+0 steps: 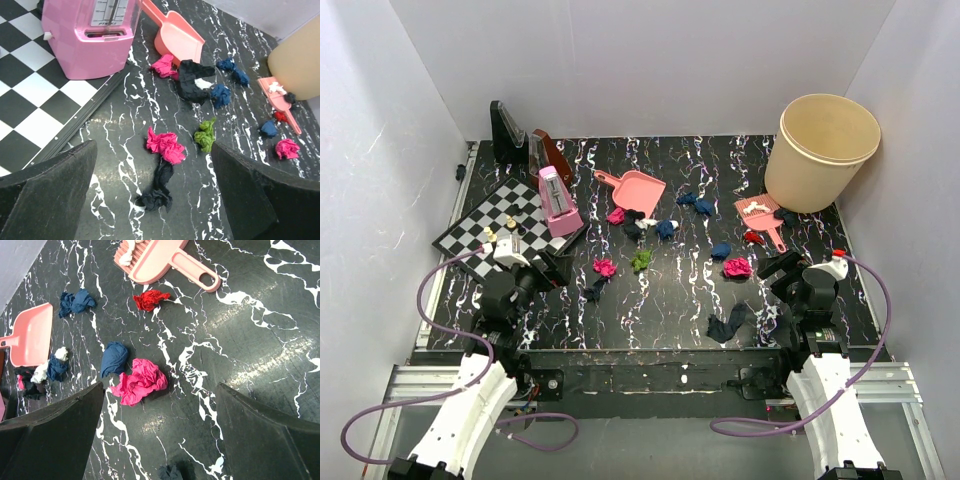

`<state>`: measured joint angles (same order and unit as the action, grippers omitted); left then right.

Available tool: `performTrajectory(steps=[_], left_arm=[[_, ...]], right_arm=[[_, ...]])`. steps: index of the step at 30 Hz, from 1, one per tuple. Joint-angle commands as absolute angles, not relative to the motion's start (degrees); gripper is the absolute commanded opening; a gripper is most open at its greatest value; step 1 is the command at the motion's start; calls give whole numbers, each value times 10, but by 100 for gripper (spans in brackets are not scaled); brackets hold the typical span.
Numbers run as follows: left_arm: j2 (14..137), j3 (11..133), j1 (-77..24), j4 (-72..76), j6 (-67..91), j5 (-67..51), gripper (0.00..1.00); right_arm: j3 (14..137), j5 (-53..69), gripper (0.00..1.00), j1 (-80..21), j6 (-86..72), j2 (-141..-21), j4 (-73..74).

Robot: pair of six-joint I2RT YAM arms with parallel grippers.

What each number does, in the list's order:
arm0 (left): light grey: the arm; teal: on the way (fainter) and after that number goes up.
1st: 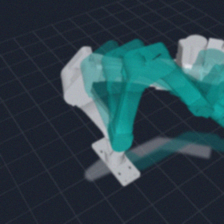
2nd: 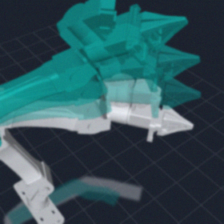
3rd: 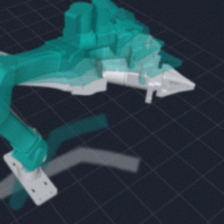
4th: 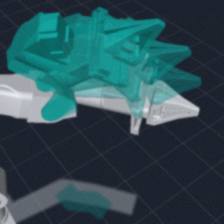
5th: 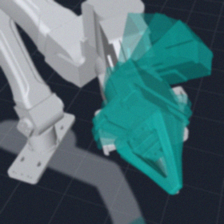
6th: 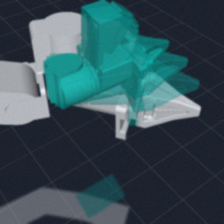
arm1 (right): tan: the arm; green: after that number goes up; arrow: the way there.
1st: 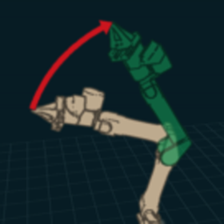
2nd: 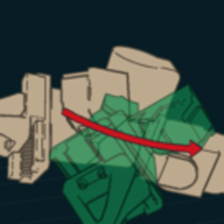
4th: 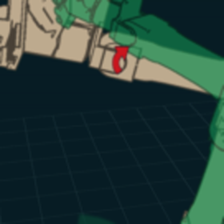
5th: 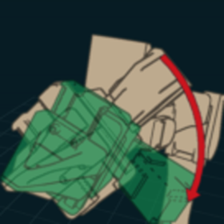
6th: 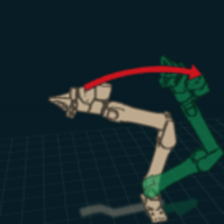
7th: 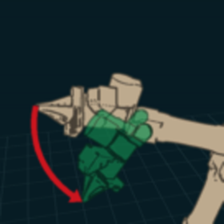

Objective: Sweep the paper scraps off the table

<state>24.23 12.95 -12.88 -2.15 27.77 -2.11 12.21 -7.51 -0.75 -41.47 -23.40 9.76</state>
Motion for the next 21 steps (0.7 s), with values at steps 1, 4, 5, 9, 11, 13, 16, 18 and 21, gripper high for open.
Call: performTrajectory(steps=[1, 4, 5, 9, 11, 13, 16, 18, 21], left_arm=[[287, 144, -131, 25, 328, -47, 98], [359, 198, -155, 13, 355, -32, 96], [379, 222, -171, 4, 356, -11, 96], [451, 312, -242, -52, 352, 66, 97], [489, 358, -269, -76, 360, 93, 97], [521, 398, -301, -97, 366, 127, 97], [576, 461, -359, -119, 367, 193, 95], [617, 499, -385, -129, 366, 241, 94], [683, 551, -402, -141, 366, 279, 93]], right_arm=[[131, -97, 98, -7, -418, -232, 95], [131, -100, 98, -7, -420, -230, 96], [131, -100, 98, -7, -420, -230, 96], [135, -108, 98, -6, -421, -231, 105], [135, -108, 98, -7, -422, -231, 106], [134, -109, 97, -6, -424, -231, 107], [134, -112, 96, -7, -426, -232, 106], [134, -115, 96, -7, -428, -232, 106], [135, -120, 95, -6, -430, -233, 108]])
